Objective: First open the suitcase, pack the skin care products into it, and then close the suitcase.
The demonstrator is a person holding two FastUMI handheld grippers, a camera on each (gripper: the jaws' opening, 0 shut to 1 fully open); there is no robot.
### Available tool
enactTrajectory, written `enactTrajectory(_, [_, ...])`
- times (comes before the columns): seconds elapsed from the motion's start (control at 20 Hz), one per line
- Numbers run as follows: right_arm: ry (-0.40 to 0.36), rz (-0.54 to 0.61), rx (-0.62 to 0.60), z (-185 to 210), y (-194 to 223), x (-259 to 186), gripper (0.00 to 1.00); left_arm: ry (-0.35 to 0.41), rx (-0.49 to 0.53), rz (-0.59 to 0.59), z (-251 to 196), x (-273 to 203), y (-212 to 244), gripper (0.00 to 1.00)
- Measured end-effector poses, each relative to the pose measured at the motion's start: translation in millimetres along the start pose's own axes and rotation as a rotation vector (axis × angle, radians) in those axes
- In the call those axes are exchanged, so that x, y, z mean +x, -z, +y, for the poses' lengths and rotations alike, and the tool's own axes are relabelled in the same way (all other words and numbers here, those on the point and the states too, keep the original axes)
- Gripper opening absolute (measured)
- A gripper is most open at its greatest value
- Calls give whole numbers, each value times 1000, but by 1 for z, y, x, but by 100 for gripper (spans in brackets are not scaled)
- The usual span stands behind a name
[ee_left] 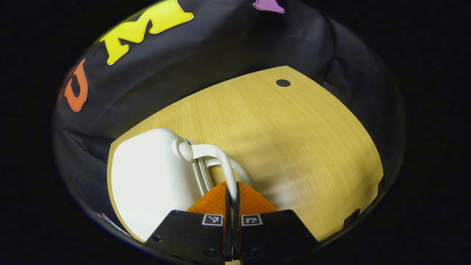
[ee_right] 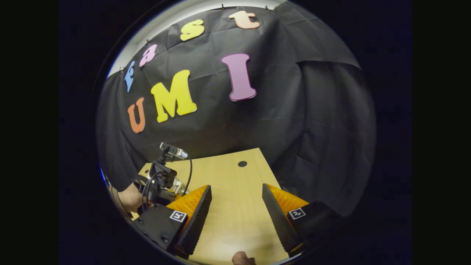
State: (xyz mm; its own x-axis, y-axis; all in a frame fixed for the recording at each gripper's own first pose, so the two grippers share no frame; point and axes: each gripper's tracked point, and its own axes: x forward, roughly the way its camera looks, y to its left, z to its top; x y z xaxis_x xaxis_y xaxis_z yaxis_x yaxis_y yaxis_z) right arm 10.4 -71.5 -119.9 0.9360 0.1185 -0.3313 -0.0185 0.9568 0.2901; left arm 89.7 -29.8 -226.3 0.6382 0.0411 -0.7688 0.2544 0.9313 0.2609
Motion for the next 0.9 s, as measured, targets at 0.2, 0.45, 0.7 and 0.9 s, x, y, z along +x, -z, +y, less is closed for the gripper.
enactTrajectory(0.2, [20, -7, 3, -4, -7, 8, 82, 30, -41, 18, -8, 8, 4, 22])
enactTrajectory(0.45, [53, -4, 5, 0, -12, 21, 77, 110, -127, -51, -12, -12, -6, 78])
enactTrajectory(0.7, [62, -22, -23, 33, -22, 30, 81, 74, -168, -262, 32, -70, -35, 98])
enactTrajectory(0.9, [33, -54, -73, 80, -40, 33, 77, -34, -189, -449, 103, -126, -55, 98])
